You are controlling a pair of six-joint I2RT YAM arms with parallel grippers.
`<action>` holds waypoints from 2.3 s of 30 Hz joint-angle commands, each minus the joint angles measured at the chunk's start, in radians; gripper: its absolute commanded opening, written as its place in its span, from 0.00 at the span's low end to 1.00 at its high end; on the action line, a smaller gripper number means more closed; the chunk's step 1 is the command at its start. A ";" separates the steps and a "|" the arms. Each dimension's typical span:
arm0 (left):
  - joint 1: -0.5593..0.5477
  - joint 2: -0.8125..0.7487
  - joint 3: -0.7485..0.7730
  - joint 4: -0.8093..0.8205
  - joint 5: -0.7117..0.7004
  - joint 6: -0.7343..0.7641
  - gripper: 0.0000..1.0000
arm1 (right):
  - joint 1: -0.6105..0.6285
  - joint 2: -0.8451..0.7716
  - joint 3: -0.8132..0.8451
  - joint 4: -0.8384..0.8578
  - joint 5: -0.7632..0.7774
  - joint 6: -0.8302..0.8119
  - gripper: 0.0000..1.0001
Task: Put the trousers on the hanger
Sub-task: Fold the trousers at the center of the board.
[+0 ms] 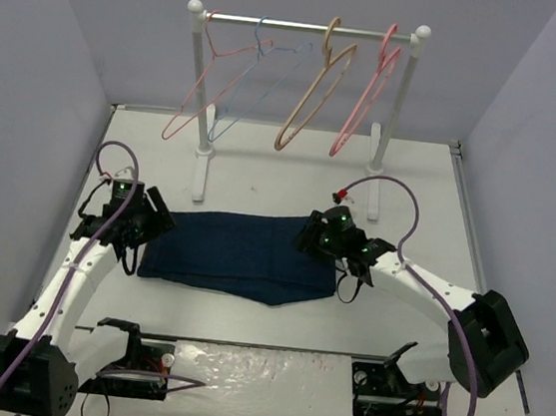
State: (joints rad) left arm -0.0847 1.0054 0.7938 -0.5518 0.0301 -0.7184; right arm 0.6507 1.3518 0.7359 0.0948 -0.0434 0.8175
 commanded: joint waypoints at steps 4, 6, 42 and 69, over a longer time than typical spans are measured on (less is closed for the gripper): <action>-0.231 0.036 -0.045 0.192 -0.019 0.001 0.81 | -0.253 -0.002 0.050 0.176 -0.389 -0.193 0.59; -0.266 0.076 -0.044 0.205 -0.052 0.000 0.87 | -0.302 0.040 0.031 0.296 -0.469 -0.188 0.61; -0.274 0.267 -0.028 0.129 -0.186 -0.034 0.93 | -0.253 -0.150 -0.605 0.640 -0.322 0.105 0.62; -0.221 -0.012 0.024 0.003 -0.076 0.166 0.97 | -0.506 0.197 -0.021 0.568 -0.555 -0.146 0.64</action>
State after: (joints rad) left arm -0.3000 1.0694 0.7615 -0.5078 -0.0770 -0.6199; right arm 0.2194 1.3520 0.6356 0.5261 -0.4637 0.7191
